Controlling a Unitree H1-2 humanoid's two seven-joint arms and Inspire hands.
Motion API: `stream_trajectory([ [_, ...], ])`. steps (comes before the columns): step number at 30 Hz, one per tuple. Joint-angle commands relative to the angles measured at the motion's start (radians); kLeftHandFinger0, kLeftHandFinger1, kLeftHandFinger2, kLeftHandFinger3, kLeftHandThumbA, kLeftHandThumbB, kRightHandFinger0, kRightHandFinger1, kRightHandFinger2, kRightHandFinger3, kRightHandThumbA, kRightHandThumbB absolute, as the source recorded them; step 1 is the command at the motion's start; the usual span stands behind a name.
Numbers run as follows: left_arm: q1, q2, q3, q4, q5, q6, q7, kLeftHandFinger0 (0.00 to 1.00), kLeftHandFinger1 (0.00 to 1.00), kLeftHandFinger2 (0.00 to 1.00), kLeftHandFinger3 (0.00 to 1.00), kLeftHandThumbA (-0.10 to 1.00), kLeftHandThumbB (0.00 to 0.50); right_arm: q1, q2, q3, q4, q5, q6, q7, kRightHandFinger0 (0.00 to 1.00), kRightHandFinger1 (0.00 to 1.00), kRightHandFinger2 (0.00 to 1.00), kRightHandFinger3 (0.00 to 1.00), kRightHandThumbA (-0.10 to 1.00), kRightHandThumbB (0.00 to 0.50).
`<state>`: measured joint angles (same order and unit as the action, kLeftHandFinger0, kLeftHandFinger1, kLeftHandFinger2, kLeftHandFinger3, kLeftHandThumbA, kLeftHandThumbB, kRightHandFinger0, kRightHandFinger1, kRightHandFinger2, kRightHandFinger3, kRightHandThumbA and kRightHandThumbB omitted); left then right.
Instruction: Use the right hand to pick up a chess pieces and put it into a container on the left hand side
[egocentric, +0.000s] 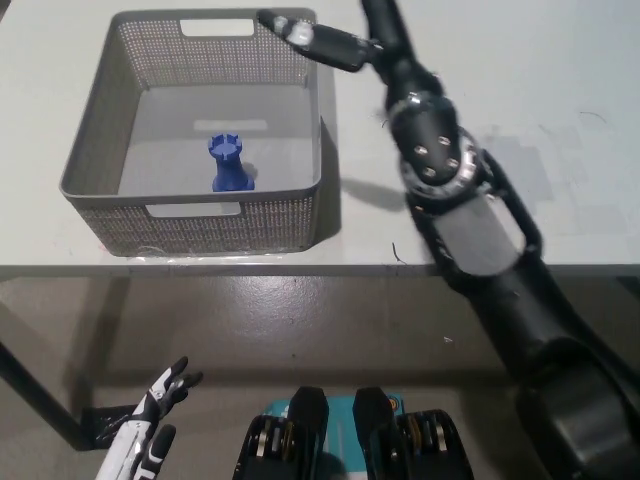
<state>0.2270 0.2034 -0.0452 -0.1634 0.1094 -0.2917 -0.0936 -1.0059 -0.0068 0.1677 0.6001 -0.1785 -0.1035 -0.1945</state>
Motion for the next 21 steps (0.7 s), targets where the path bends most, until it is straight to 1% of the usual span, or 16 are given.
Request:
stream_trajectory([
  [1,0.002,0.027,0.009,-0.013,0.0,-0.041,-0.009,1.0,1.0,0.97,1.0,1.0,0.282,0.215,-0.229,-0.18,-0.881,0.171,0.185,0.138,1.0,1.0,1.0,1.0,1.0,0.434],
  [2,0.003,0.026,0.01,-0.012,-0.004,-0.041,-0.009,1.0,1.0,0.98,1.0,1.0,0.287,0.253,-0.238,-0.191,-0.926,0.189,0.185,0.136,1.0,1.0,1.0,1.0,1.0,0.444],
  [3,0.007,0.021,0.009,-0.004,-0.012,-0.052,-0.007,1.0,1.0,1.0,1.0,1.0,0.278,0.324,-0.247,-0.207,-0.995,0.214,0.174,0.128,1.0,1.0,1.0,1.0,1.0,0.434],
  [5,0.01,0.018,0.012,0.001,-0.02,-0.056,-0.004,1.0,1.0,1.0,1.0,1.0,0.294,0.441,-0.264,-0.217,-1.086,0.236,0.144,0.122,1.0,1.0,1.0,1.0,1.0,0.37],
  [6,0.007,0.013,0.015,0.005,-0.023,-0.053,0.0,1.0,1.0,1.0,1.0,1.0,0.309,0.533,-0.269,-0.221,-1.138,0.234,0.116,0.112,1.0,1.0,1.0,1.0,1.0,0.381],
  [7,0.012,0.013,0.017,0.005,-0.025,-0.054,0.001,1.0,1.0,1.0,1.0,1.0,0.306,0.558,-0.266,-0.218,-1.151,0.233,0.11,0.109,1.0,1.0,1.0,1.0,1.0,0.377],
  [8,0.014,0.013,0.02,0.009,-0.029,-0.057,0.003,1.0,1.0,1.0,1.0,1.0,0.31,0.6,-0.264,-0.212,-1.161,0.239,0.095,0.106,1.0,1.0,1.0,1.0,1.0,0.391],
  [9,0.016,0.013,0.024,0.008,-0.035,-0.06,0.004,1.0,1.0,1.0,1.0,1.0,0.306,0.688,-0.254,-0.208,-1.164,0.237,0.056,0.093,1.0,1.0,1.0,1.0,1.0,0.391],
  [10,0.018,0.014,0.027,0.003,-0.04,-0.057,0.005,1.0,1.0,1.0,1.0,1.0,0.302,0.744,-0.245,-0.199,-1.149,0.247,0.02,0.088,1.0,1.0,1.0,1.0,0.99,0.368],
  [12,0.029,0.01,0.034,-0.005,-0.044,-0.047,0.011,1.0,1.0,1.0,1.0,1.0,0.323,0.84,-0.236,-0.173,-1.116,0.251,-0.019,0.093,1.0,1.0,1.0,1.0,0.99,0.357],
  [13,0.029,0.009,0.036,-0.002,-0.049,-0.048,0.011,1.0,1.0,1.0,1.0,1.0,0.331,0.885,-0.229,-0.161,-1.096,0.248,-0.028,0.095,1.0,1.0,1.0,1.0,1.0,0.371],
  [14,0.029,0.01,0.038,0.0,-0.052,-0.047,0.012,1.0,1.0,1.0,1.0,1.0,0.334,0.915,-0.226,-0.15,-1.073,0.239,-0.049,0.096,1.0,1.0,1.0,1.0,1.0,0.35],
  [15,0.026,0.01,0.04,-0.001,-0.052,-0.041,0.012,1.0,1.0,1.0,1.0,1.0,0.334,0.94,-0.224,-0.141,-1.046,0.227,-0.08,0.097,1.0,1.0,1.0,1.0,1.0,0.344],
  [17,0.015,0.01,0.045,-0.001,-0.058,-0.032,0.013,1.0,1.0,1.0,1.0,1.0,0.361,0.986,-0.211,-0.124,-0.974,0.19,-0.137,0.089,1.0,1.0,1.0,1.0,1.0,0.324],
  [19,0.013,0.003,0.051,-0.003,-0.069,-0.026,0.018,1.0,1.0,1.0,1.0,1.0,0.375,1.031,-0.195,-0.097,-0.89,0.183,-0.193,0.095,1.0,1.0,1.0,1.0,1.0,0.29],
  [21,0.012,0.0,0.056,-0.004,-0.07,-0.027,0.021,1.0,1.0,1.0,1.0,1.0,0.371,1.056,-0.185,-0.079,-0.833,0.178,-0.222,0.104,1.0,1.0,1.0,1.0,1.0,0.297],
])
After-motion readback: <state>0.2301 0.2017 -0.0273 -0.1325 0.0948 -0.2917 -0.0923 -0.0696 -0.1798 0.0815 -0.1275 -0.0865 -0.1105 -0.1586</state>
